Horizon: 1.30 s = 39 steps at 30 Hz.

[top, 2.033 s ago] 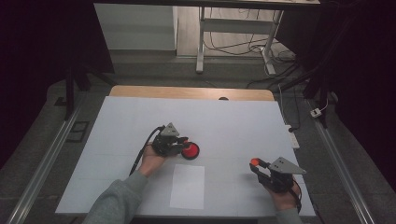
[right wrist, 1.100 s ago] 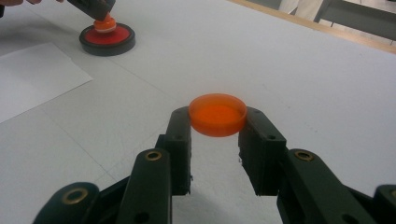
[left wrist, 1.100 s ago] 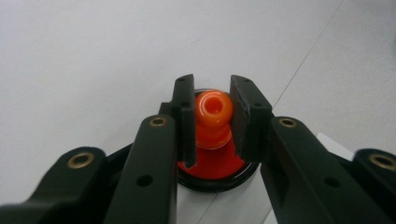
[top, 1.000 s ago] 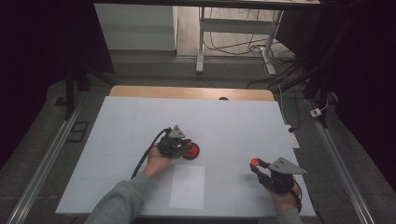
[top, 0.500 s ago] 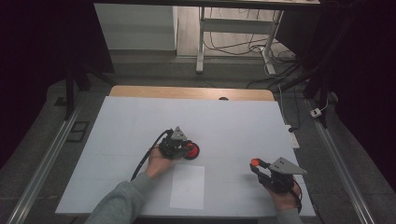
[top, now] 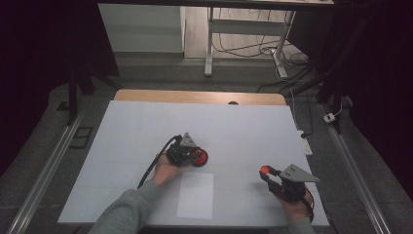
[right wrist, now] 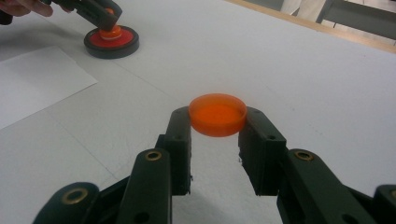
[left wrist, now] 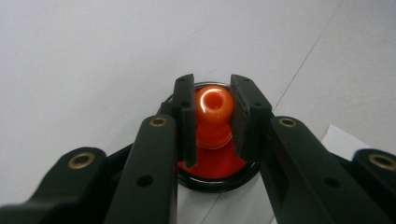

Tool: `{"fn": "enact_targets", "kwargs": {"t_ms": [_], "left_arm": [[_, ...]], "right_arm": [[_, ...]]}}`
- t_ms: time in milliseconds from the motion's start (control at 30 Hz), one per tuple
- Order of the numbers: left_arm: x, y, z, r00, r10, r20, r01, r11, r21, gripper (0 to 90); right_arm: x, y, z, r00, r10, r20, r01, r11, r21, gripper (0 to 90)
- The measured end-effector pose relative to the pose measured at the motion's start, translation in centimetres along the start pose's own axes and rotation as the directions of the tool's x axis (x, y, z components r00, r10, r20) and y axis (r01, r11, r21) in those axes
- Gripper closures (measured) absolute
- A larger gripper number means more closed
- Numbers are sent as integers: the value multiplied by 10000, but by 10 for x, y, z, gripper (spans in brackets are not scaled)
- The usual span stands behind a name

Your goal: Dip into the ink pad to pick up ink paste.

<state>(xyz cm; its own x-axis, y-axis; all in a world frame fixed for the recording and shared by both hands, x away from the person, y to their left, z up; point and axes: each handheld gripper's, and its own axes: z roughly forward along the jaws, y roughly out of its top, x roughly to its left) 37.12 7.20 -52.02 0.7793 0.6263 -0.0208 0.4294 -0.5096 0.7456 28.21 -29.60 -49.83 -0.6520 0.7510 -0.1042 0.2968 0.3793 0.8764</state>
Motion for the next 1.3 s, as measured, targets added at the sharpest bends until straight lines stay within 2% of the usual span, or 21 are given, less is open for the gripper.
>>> {"fn": "enact_targets", "kwargs": {"t_ms": [167,633,1067,1167,1233,1300], "left_arm": [[0,-1,0,10000,-44,-17,44,10000,-31,730],[-1,-11,0,9998,-202,-34,199,9977,-640,730],[-1,-10,0,9999,-142,-63,138,9982,-584,730],[-1,-7,-1,9999,-104,-62,101,9991,-410,730],[1,-4,-2,9998,-180,79,182,9994,-279,728],[4,-2,-8,9995,-314,69,318,9973,-666,728]], "right_arm": [[0,0,0,10000,4,-2,-4,10000,17,647],[-1,0,-1,9999,91,-64,-91,10000,-11,647],[-2,0,-1,9997,223,-134,-223,9997,-46,647],[-2,0,-1,9997,208,-129,-209,9998,-68,646],[-2,0,-2,9996,236,-142,-237,9997,-112,647],[-3,0,-2,9996,233,-126,-234,9997,-92,647]]}}
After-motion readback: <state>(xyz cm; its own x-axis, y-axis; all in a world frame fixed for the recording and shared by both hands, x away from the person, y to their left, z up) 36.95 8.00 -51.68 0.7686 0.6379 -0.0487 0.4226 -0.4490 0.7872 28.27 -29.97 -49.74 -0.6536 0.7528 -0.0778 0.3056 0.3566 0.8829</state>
